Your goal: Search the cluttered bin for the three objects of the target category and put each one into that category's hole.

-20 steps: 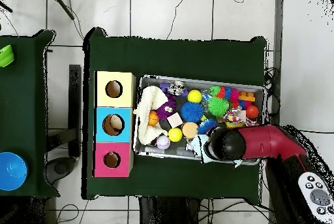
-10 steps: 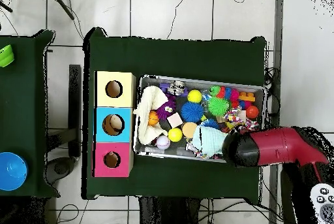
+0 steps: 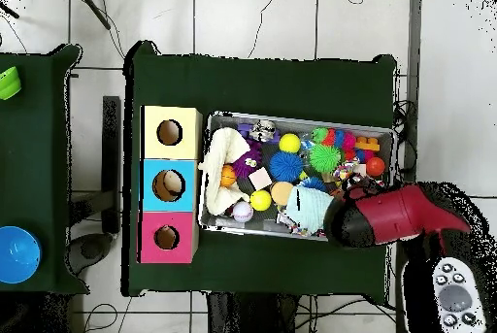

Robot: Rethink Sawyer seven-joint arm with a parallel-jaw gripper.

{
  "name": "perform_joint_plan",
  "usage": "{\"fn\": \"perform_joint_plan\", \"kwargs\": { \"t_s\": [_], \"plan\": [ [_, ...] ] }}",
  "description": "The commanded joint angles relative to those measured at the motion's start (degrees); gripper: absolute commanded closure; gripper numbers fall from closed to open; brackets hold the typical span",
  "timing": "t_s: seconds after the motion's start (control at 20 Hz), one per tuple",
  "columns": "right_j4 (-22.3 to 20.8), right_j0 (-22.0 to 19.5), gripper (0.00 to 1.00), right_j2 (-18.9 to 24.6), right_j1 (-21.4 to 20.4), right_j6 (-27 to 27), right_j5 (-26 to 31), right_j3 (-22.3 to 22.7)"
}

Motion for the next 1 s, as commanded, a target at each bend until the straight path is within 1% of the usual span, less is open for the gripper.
{"fn": "perform_joint_plan", "kwargs": {
  "t_s": [0.05,0.1,0.15,0.25,0.4,0.5,0.55,0.6,0.65,0.7,0.75,1.0],
  "plan": [
    [-3.12,7.55,1.00,-8.76,11.58,21.65,-14.27,-6.64],
    [-1.94,8.47,1.00,-10.08,12.62,21.72,-15.60,-7.32],
    [-1.13,10.03,1.00,-12.01,14.16,22.99,-17.30,-8.40],
    [2.20,11.77,1.00,-14.92,16.55,22.43,-20.24,-9.65],
    [6.76,12.11,1.00,-16.63,19.07,19.69,-24.06,-9.89],
    [9.02,10.49,1.00,-15.19,19.70,16.45,-24.89,-8.60],
    [9.65,8.21,1.00,-12.56,19.46,13.83,-24.21,-7.17],
    [10.57,6.71,1.00,-11.01,19.37,11.79,-23.84,-6.22],
    [11.06,2.54,1.00,-6.15,18.54,7.69,-21.16,-3.96],
    [11.69,0.50,1.00,-3.92,18.32,5.17,-19.63,-2.87],
    [12.47,-2.57,1.00,-0.73,18.14,1.77,-17.19,-1.39],
    [13.42,-5.78,1.00,1.82,18.08,-2.75,-13.73,0.14]
  ]
}}
